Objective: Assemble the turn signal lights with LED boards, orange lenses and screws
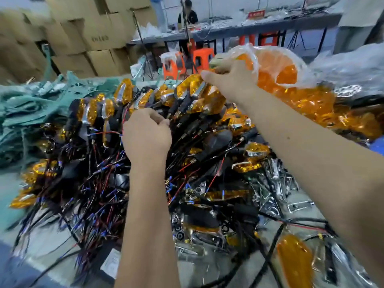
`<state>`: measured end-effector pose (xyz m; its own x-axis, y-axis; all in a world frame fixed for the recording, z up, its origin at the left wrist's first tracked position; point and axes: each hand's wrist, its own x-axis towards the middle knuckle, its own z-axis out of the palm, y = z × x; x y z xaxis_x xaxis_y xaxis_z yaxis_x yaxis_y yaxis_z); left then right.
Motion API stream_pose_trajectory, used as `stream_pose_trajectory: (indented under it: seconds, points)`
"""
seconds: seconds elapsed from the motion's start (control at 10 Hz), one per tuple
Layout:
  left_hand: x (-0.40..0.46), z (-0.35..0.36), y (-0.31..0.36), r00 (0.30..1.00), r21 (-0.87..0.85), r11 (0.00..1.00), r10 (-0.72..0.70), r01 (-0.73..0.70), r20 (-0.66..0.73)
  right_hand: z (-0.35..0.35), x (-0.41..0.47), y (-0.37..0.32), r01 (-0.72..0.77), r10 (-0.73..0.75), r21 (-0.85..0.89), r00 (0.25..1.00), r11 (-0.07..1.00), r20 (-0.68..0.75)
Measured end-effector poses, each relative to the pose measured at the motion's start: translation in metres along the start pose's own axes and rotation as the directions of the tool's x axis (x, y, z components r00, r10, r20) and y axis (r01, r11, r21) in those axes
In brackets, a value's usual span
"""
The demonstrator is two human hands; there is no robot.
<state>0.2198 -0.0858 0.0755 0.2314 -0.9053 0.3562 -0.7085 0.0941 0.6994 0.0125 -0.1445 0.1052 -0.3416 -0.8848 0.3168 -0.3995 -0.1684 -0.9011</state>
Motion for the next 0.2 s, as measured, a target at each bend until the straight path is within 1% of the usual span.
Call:
stream_pose_trajectory:
  seconds: [0.1,0.2]
  points:
    - [-0.003,0.004,-0.009,0.998,0.024,0.999,-0.042,0.044,-0.049,0.015,0.004,0.014,-0.064,0.064,0.004,0.998,0.998,0.000]
    - [-0.008,0.012,0.007,0.992,0.072,0.997,-0.033,0.042,-0.124,0.004,-0.007,0.025,-0.098,0.096,-0.051,0.994,0.994,-0.043]
